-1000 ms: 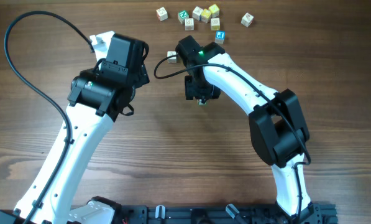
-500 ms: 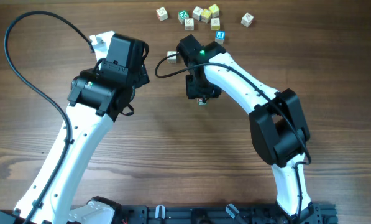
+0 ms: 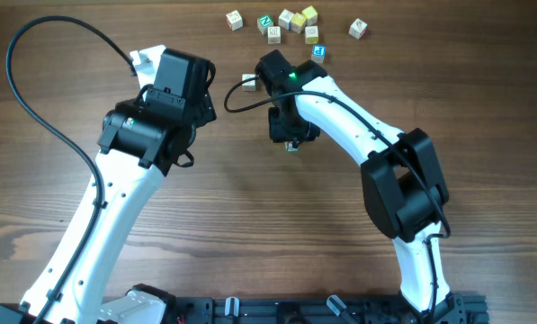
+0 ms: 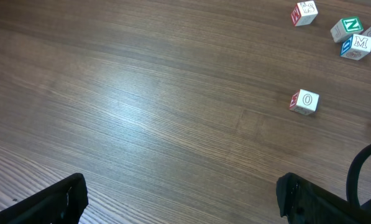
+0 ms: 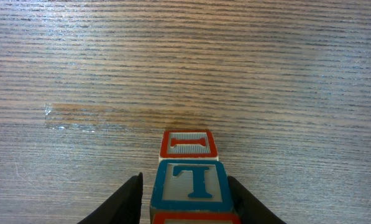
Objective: Form a tower
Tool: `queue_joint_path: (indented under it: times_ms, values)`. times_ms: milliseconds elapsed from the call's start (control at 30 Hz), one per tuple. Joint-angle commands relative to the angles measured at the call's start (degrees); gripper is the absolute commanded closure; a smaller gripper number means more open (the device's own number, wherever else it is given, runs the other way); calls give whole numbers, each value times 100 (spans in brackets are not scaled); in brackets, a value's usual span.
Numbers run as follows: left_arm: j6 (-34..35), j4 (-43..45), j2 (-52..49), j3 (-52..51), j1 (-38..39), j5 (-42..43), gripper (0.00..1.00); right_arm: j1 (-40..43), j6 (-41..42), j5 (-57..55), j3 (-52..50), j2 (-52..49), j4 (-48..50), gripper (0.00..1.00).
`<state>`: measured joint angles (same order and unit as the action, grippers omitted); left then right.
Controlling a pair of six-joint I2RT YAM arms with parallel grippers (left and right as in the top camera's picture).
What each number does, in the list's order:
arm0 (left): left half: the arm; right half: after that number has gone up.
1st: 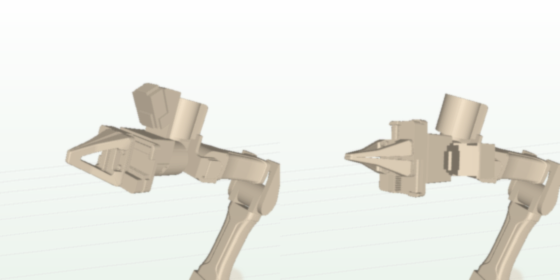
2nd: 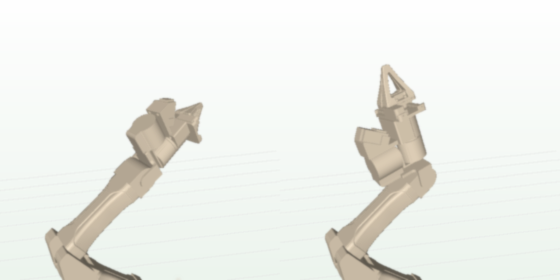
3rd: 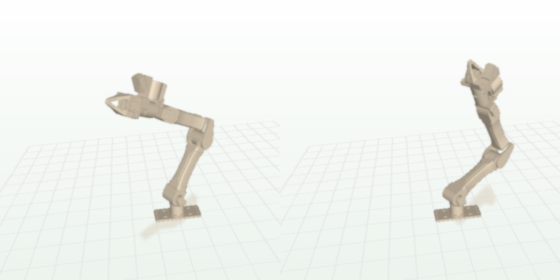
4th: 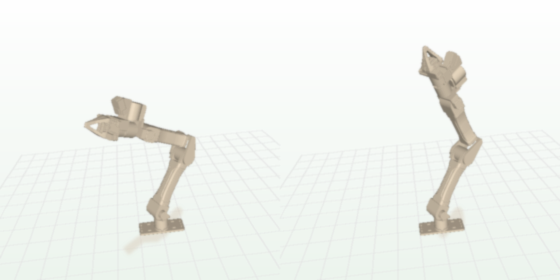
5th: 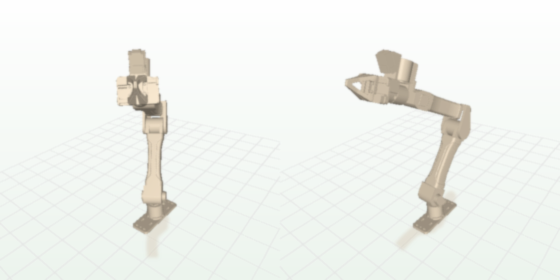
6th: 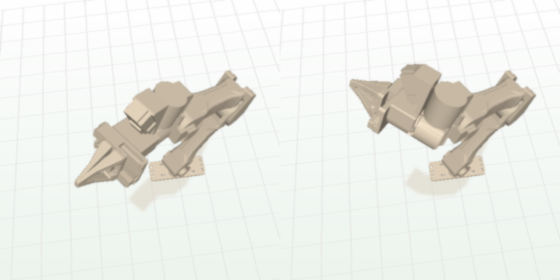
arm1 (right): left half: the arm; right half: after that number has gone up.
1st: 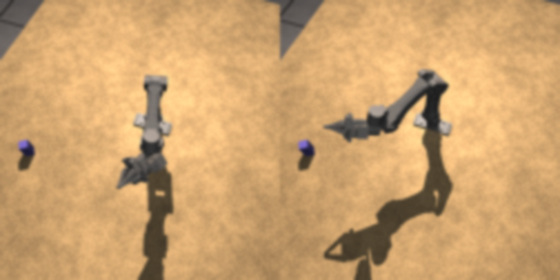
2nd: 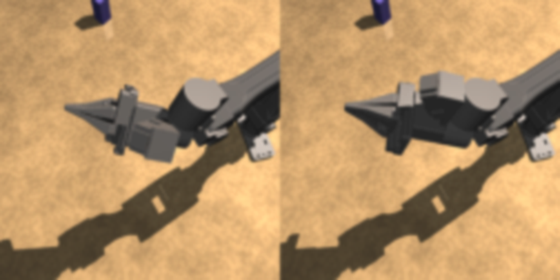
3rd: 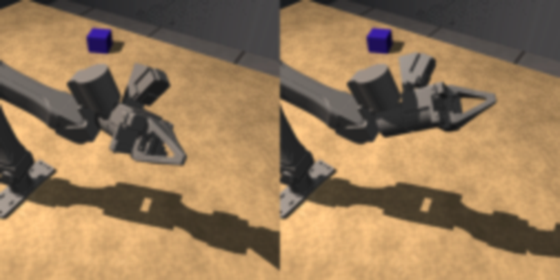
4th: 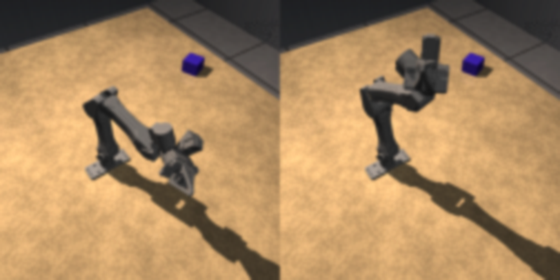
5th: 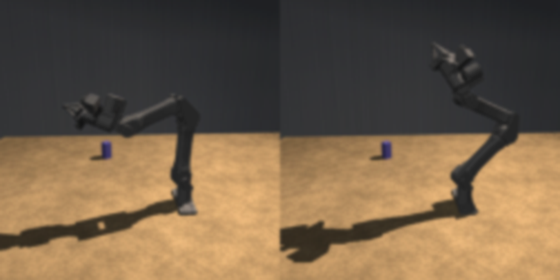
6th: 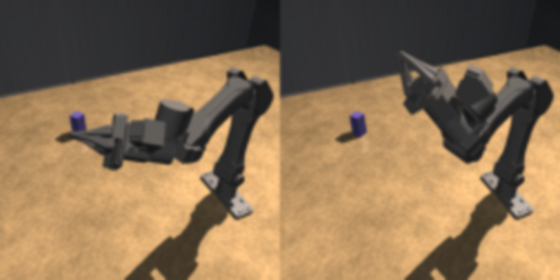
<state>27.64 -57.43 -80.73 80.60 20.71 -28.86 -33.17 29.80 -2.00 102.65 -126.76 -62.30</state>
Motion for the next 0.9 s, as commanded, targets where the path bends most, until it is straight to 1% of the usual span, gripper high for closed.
queue_joint_path:
  times_ms: [0,167,267,300,367,433,467,533,667,733,867]
  values:
    - [-63,13,26,7,-26,-15,0,24,66,-125,138,66,13,58]
    - [-63,13,26,7,-26,-15,0,24,81,-125,138,66,13,56]
    - [-63,13,26,7,-26,-15,0,24,157,-190,138,66,9,49]
    - [-66,13,26,7,-26,-15,0,28,177,-190,138,66,15,44]
    - [-63,11,26,7,-26,-13,0,52,177,-188,138,66,11,41]
    - [-63,13,26,7,-26,-15,0,107,181,-181,120,66,11,41]
    - [-63,13,26,7,-26,-15,0,125,177,-160,116,66,11,38]
    - [-63,13,26,7,-26,-15,0,146,166,-90,118,66,87,22]
    - [-63,13,26,7,-26,-13,0,164,101,269,122,68,330,10]
    - [-63,13,26,7,-26,-15,0,168,15,321,166,68,358,1]
    - [-63,13,26,7,-26,-15,0,310,9,337,708,68,177,0]
